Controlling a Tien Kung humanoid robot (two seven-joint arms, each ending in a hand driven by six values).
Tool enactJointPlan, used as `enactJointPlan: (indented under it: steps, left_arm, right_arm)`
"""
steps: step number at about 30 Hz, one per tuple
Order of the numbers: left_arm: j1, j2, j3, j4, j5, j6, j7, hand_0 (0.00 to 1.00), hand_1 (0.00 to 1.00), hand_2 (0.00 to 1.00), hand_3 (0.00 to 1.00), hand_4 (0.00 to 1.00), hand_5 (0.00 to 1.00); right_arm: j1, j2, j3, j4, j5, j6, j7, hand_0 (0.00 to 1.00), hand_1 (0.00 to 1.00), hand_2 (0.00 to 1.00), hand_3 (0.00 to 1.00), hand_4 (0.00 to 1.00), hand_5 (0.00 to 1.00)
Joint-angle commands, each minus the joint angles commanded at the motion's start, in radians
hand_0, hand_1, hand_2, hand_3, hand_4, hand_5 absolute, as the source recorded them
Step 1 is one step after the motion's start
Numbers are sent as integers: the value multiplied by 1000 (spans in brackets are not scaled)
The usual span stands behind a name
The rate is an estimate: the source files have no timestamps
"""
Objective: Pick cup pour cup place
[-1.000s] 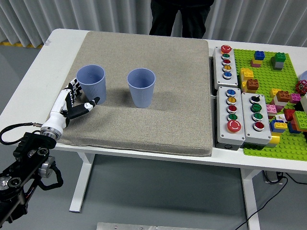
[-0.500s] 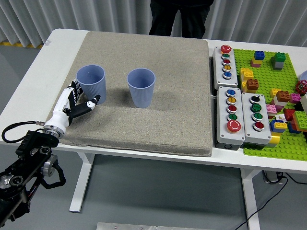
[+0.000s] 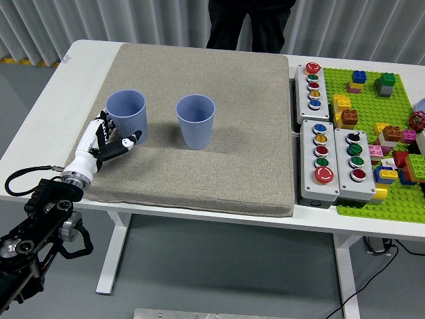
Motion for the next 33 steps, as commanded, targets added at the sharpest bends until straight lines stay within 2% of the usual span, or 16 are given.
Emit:
enactJointPlan:
  steps: [1,6,7,19,33]
  left_arm:
    - [-1,-1,-1,1,-1,1,0,984,964,998,998,851,147]
    - [-2,-2,2,7,-3,4,-1,984,964,998,998,851,147]
    - [-3,-3,2,9,-4,5,-2,986,965,998,998,910,228]
    - [-10,-6,5,20,-1,4,1,994,969,998,998,930,258]
    - [-13,-5,6,29,7,8,6,994,969,998,998,924,250]
  right_arm:
    - [0,0,0,0,0,0,0,697,687,623,607,82,268]
    - [-1,0,0,0,1,0,0,697,687,623,607,82,268]
    - [-1,0,0,0,0,0,0,696,687,623,607,83,269]
    - [-2,0,0,0,-3,1,0,696,687,623,607,85,272]
    - [-5,-1,7,0,-15,3,0,697,686,623,608,85,273]
